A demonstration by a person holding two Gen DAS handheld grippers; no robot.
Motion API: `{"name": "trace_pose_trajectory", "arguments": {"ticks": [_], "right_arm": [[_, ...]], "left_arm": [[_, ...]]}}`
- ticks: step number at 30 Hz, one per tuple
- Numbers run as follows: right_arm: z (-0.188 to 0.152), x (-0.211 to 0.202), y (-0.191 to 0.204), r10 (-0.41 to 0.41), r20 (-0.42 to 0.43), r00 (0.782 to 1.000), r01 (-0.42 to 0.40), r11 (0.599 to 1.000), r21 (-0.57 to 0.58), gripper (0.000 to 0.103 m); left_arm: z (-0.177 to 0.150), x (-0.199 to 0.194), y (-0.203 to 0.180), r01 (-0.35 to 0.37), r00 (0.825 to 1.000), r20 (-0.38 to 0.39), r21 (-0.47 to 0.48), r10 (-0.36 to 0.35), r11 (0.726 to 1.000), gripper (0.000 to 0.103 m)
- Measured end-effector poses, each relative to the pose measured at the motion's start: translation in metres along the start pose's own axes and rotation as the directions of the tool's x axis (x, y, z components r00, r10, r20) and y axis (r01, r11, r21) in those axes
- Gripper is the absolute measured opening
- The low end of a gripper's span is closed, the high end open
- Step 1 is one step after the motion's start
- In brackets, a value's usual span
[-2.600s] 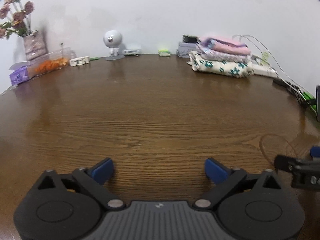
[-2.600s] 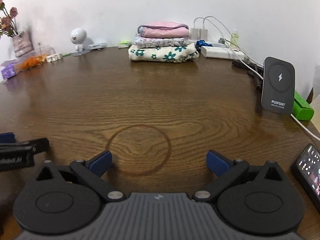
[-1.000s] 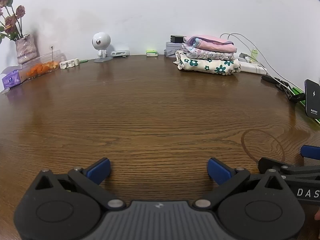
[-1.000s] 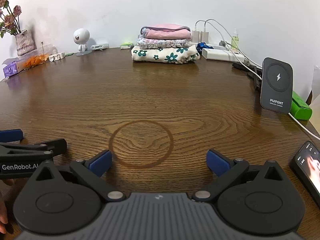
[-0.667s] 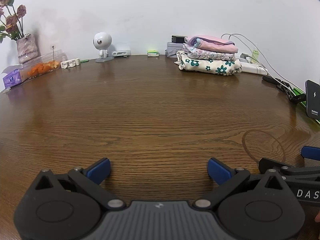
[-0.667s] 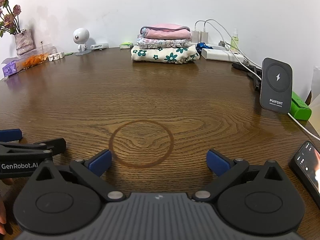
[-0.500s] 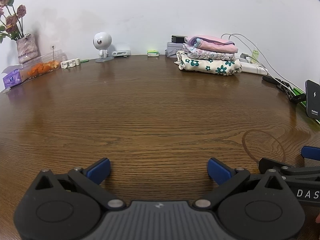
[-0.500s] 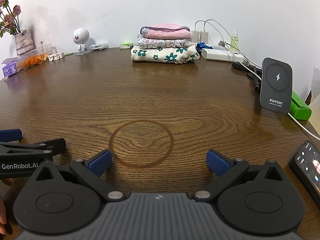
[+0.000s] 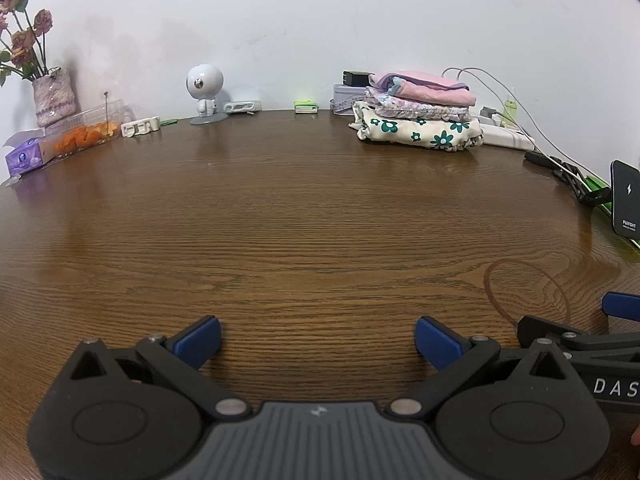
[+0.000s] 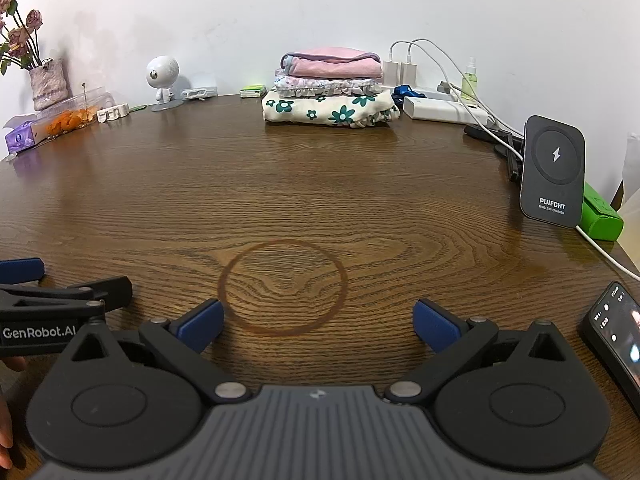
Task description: Fold clothes
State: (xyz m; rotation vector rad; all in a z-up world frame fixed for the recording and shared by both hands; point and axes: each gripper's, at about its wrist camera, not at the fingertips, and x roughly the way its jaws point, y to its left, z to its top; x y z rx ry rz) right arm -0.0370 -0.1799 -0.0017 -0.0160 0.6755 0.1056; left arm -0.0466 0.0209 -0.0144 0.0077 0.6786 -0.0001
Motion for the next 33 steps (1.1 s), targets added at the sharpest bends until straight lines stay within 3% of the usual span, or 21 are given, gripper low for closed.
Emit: {"name": "trace_pose_trajectory", "arguments": {"ticks": [33], "right_arm": [[0.0002,0.0006,0.0006,-0.002,0.001,1.0,0.002,1.0,0.004,0.102]], "left_arm": [[-0.0006,-0.0021,-0.0033,-0.004,1.0,0.0,-0.004,0.004,1.0,0.103]]}}
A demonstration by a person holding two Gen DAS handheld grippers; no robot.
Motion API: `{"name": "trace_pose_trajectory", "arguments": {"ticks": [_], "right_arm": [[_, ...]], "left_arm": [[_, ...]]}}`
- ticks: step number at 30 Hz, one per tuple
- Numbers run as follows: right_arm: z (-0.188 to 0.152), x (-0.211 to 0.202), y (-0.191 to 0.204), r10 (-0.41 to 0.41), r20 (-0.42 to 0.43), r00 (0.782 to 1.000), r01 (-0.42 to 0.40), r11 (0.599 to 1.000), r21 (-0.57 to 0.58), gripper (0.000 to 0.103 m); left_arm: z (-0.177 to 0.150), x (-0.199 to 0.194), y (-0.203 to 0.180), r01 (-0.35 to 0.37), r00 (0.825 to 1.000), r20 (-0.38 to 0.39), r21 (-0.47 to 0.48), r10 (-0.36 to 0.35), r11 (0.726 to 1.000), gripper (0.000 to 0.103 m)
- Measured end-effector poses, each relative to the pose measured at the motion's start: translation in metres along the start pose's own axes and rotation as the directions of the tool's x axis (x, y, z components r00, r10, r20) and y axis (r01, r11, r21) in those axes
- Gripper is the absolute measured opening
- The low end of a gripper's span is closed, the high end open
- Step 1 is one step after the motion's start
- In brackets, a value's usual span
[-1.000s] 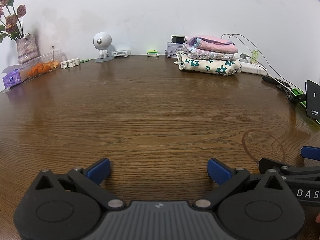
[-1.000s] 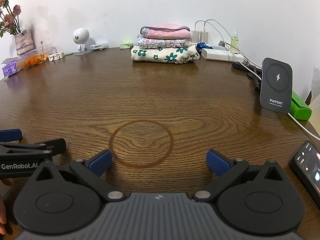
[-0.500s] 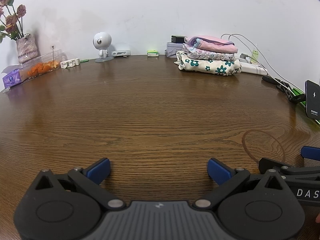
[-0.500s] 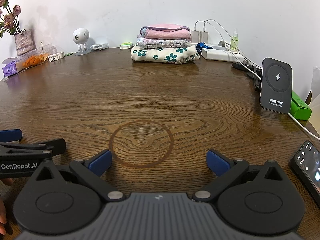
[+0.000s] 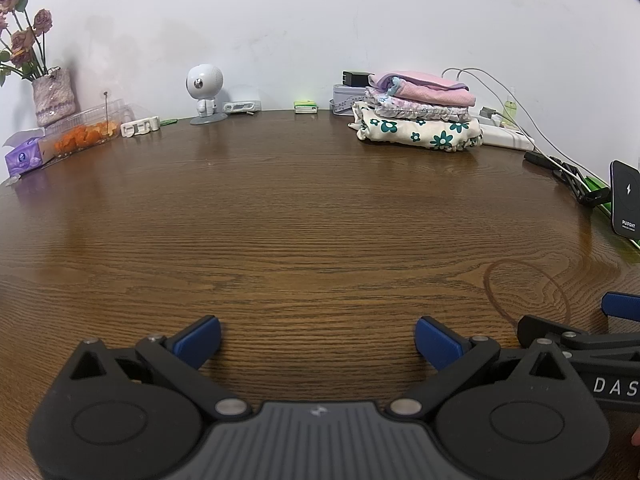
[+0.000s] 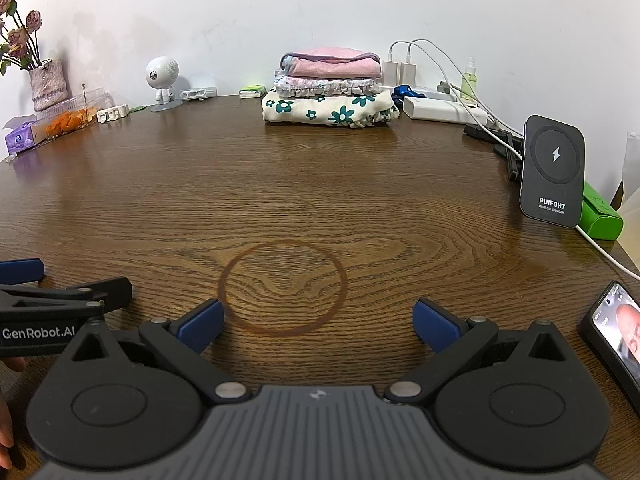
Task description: Fold clothes
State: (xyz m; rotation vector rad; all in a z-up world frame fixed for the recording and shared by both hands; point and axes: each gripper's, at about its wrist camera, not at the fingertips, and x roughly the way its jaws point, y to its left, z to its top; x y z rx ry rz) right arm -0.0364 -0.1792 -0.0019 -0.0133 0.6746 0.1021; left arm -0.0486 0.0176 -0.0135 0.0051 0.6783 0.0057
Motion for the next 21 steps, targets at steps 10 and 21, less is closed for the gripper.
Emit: {"name": "trace_pose_trajectory", "arguments": {"ticks": [10,21], "right_arm": [[-0.0012,-0.002,0.0024,-0.004,0.001,1.0,0.004,1.0,0.003,0.102],[-0.0014,-0.0014,0.0019,-0.003,0.001,1.0,0.003,1.0,0.002,0.102]], "left_arm": [[-0.0001,-0.0002,-0.0007,-0.001,1.0,0.0,-0.001,0.001,1.0,0.103],[-0.0001,-0.0005,-0.0011,-0.001,1.0,0.0,-0.001,0.001,1.0,0.103]]}}
